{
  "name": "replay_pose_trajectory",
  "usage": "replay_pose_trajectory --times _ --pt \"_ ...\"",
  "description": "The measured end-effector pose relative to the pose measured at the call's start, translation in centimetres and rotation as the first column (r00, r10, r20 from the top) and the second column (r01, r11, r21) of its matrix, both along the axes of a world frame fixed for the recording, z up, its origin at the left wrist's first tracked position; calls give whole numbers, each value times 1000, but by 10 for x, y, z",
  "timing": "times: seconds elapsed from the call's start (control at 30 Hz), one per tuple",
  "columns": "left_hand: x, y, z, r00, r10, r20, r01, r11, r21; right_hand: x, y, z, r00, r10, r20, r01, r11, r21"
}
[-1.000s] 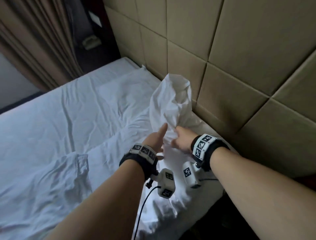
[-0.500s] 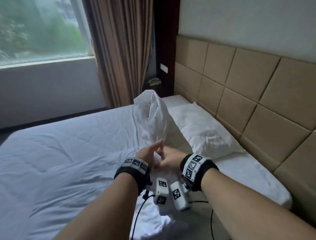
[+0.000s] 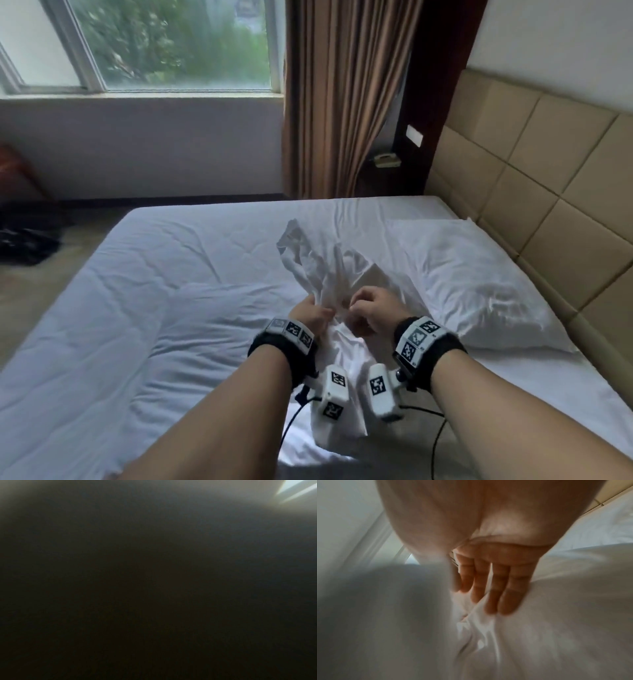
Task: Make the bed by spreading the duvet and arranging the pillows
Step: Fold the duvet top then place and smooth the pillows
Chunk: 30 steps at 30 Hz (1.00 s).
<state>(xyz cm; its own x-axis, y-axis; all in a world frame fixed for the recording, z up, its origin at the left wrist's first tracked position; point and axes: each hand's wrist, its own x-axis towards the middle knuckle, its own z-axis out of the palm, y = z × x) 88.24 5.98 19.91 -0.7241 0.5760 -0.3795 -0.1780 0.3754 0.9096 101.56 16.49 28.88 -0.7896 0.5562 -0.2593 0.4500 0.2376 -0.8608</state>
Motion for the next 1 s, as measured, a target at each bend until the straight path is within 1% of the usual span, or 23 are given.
replay_pose_trajectory --times 0.03,0.07,0.1,0.13,0.23,0.3,0.37,0.43,0.5,0.57,0.63,0.67,0.7,0.73,0.8,0.83,0.87,0.9,0.93,0.97,1.0 --pt "3 -3 14 1000 -7 15 6 1000 30 -7 6 -6 999 -52 1 52 996 66" --pt "7 -6 30 1000 -8 8 7 996 84 -13 9 -9 998 -53 39 46 987 157" --pt "8 -8 37 1000 -26 2 26 992 123 -17 11 -12 995 -43 91 18 966 257" --pt "8 -8 44 999 -53 12 50 982 184 -20 10 -13 990 -29 135 -16 948 318" --pt "-4 -12 64 991 -134 12 126 956 265 -31 1 -11 994 -23 104 -17 929 369" --pt "-25 -24 73 985 -167 35 149 941 303 -45 -10 -8 993 1 121 -46 926 374" --pt "-48 -46 90 982 -186 13 175 942 287 -66 -26 -2 990 22 142 -77 914 399" --pt "-77 -78 96 980 -198 -32 199 941 275 -90 -54 3 991 51 125 -100 900 424" --pt "-109 -126 99 979 -203 -26 202 936 289 -122 -99 6 991 86 108 -126 880 457" --pt "-145 -186 97 989 -150 4 140 936 323 -163 -158 4 988 126 91 -154 866 475" --pt "-180 -251 87 998 -52 25 41 949 312 -207 -221 -9 979 188 78 -202 858 472" --pt "-200 -285 76 999 7 40 -18 954 299 -228 -250 -19 967 237 90 -252 850 464" --pt "-215 -314 61 997 50 61 -65 961 269 -245 -275 -31 945 299 131 -325 829 455" --pt "-231 -343 38 992 95 79 -110 969 222 -258 -296 -44 913 356 198 -407 794 452" --pt "-249 -388 -11 988 150 48 -150 989 9 -265 -326 -76 839 428 335 -540 723 430" --pt "-258 -404 -46 984 175 35 -169 975 -142 -261 -337 -92 809 441 389 -579 708 403" --pt "-260 -415 -78 981 190 30 -178 956 -233 -251 -344 -108 789 439 431 -599 708 374" --pt "-261 -424 -117 974 209 92 -177 946 -272 -239 -347 -123 779 417 469 -599 717 357" --pt "-266 -427 -167 938 271 216 -201 934 -296 -225 -346 -136 773 381 508 -591 724 356" --pt "-264 -423 -198 908 307 286 -210 923 -323 -210 -342 -148 760 346 550 -588 725 357" --pt "-254 -416 -208 892 312 328 -199 921 -334 -194 -338 -158 740 322 590 -594 725 349"
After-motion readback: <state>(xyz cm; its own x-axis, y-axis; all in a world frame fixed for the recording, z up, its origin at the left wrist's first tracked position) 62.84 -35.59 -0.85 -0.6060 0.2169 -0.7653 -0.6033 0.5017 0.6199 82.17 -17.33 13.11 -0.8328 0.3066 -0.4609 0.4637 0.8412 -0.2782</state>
